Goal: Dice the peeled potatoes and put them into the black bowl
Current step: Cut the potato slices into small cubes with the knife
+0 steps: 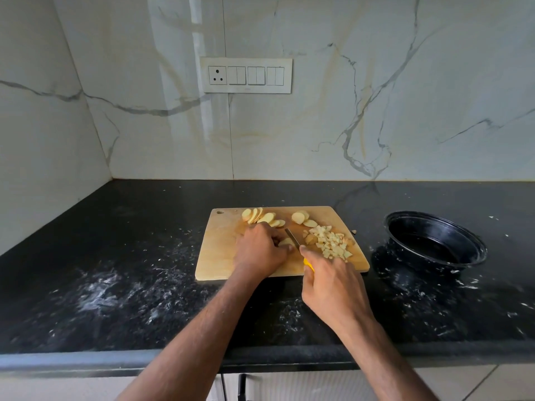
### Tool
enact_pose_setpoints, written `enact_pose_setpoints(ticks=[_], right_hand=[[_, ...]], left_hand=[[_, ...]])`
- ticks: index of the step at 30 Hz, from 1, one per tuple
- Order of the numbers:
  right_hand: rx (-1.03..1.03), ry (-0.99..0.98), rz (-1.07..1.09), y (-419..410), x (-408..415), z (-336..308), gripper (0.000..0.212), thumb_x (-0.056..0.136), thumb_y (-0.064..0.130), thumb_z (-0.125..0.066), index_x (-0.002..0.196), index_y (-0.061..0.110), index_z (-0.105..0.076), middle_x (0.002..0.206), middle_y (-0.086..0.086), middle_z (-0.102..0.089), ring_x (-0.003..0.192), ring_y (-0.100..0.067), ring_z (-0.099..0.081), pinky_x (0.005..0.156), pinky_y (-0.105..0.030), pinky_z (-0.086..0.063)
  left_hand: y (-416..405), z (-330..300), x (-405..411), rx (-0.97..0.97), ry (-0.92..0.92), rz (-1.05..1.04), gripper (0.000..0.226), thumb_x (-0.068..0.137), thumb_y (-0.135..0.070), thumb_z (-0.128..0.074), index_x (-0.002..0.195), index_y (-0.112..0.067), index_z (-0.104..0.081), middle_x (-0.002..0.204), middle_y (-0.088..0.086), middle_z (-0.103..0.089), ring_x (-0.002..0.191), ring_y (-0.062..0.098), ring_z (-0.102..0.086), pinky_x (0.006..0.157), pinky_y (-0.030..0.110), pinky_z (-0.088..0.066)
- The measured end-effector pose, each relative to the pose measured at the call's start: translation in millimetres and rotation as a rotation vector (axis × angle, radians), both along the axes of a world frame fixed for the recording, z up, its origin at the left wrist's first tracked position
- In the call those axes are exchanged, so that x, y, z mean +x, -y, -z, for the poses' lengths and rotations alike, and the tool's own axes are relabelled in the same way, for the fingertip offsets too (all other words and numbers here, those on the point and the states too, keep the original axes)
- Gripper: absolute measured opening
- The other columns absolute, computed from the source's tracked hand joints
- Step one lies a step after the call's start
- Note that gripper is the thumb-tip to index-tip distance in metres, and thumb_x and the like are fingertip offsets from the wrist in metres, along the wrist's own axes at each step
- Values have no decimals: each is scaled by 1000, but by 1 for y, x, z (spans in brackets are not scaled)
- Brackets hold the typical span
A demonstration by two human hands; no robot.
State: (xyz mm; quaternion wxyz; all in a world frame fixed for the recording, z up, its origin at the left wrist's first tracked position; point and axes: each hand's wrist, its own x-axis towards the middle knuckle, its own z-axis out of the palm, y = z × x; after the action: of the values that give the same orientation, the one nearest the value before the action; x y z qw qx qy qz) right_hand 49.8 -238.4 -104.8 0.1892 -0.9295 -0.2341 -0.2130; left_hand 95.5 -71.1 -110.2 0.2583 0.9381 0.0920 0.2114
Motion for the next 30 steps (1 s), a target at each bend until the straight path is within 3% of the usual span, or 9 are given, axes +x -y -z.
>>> enact_pose_setpoints(ticks=[3,6,16,22,26,30], right_hand=[[-36,17,-10,-1,0,1,46,97,28,-55,143,30,-53,65,4,-64,51,-11,-48,52,-19,-34],[-56,19,-16,-1,2,4,48,97,28,-55,144,30,-51,70,1,-67,59,-15,-60,56,-25,-44],[-78,-13,-36,-5,4,-3,49,93,24,-58,142,27,-52,85,0,-72,74,-18,-67,69,-30,-54],[-89,-21,-21,4,-6,3,52,92,24,-57,144,27,-51,81,3,-71,70,-15,-67,65,-30,-57],[-71,-12,5,11,-15,4,52,93,27,-57,144,28,-50,83,2,-71,74,-16,-68,62,-28,-50],[-33,-8,68,12,-18,3,49,93,28,-58,141,28,-55,83,1,-73,74,-17,-69,64,-28,-53]], left_hand=[[2,-1,1,-24,0,-19,24,77,-40,-77,96,-27,-79,93,-9,-73,90,16,-62,95,43,-50],[3,-2,2,-28,-2,-26,18,77,-37,-75,91,-26,-79,89,-9,-73,88,17,-61,96,45,-49],[7,-6,2,-118,-28,-61,23,79,-33,-78,101,-27,-79,97,-11,-74,91,13,-61,97,43,-50],[7,-5,1,-139,-26,-69,25,79,-34,-79,102,-25,-79,98,-10,-74,93,13,-63,97,41,-52],[7,-6,0,-144,-31,-73,27,81,-32,-79,107,-24,-78,102,-9,-74,94,13,-63,97,41,-53],[2,-3,-5,-176,-9,-13,31,79,-32,-82,107,-20,-79,100,-7,-76,90,11,-66,90,34,-57]])
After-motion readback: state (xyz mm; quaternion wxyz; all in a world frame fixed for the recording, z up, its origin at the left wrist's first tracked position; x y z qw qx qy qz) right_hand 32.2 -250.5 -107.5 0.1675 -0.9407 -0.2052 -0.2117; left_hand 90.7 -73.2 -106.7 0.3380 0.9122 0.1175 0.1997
